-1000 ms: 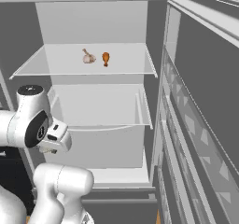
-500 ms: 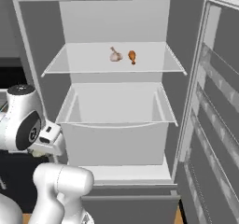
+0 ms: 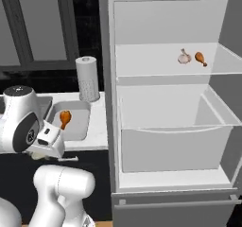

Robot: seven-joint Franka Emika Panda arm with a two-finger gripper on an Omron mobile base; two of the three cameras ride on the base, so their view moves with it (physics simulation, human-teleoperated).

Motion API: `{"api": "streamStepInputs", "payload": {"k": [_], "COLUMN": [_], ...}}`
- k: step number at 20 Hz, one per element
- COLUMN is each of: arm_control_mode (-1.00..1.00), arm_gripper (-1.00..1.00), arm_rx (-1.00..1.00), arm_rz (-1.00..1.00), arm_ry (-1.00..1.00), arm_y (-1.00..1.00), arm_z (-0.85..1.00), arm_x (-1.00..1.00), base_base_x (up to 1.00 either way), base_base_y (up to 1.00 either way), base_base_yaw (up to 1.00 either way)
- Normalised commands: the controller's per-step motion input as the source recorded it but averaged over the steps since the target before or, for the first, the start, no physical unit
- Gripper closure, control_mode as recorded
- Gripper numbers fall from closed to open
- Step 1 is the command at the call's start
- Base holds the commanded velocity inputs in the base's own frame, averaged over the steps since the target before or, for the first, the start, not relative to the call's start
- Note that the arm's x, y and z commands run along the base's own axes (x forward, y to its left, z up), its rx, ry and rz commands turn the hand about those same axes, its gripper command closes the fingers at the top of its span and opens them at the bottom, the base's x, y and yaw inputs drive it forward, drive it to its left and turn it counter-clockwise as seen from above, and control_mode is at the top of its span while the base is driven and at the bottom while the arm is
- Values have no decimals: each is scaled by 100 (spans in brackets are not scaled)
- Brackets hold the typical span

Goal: Place one garlic and one chicken drumstick in each tupperware on the nearby counter, to pack two identical lunches.

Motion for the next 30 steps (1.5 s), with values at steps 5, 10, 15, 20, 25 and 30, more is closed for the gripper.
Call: {"api": "streamStepInputs", "payload": {"k": [5, 10, 15, 20, 25, 30], "arm_control_mode": [100, -100, -100, -100, -100, -100], "arm_gripper": [100, 100, 100, 100, 100, 100], "arm_rx": [0, 0, -1, -7, -8, 0], "arm_rz": [0, -2, -9, -7, -3, -2], "arm_ry": [0, 0, -4, -16, -10, 1], "arm_y": [0, 0, 28, 52, 42, 1], "arm_z": [0, -15, -34, -20, -11, -37], "arm_x": [0, 28, 97, 100, 100, 100], "base_base_x": [95, 41, 0, 0, 0, 0], "base_base_y": [42, 1, 0, 0, 0, 0], "base_base_yaw": [-6, -3, 0, 0, 0, 0]}}
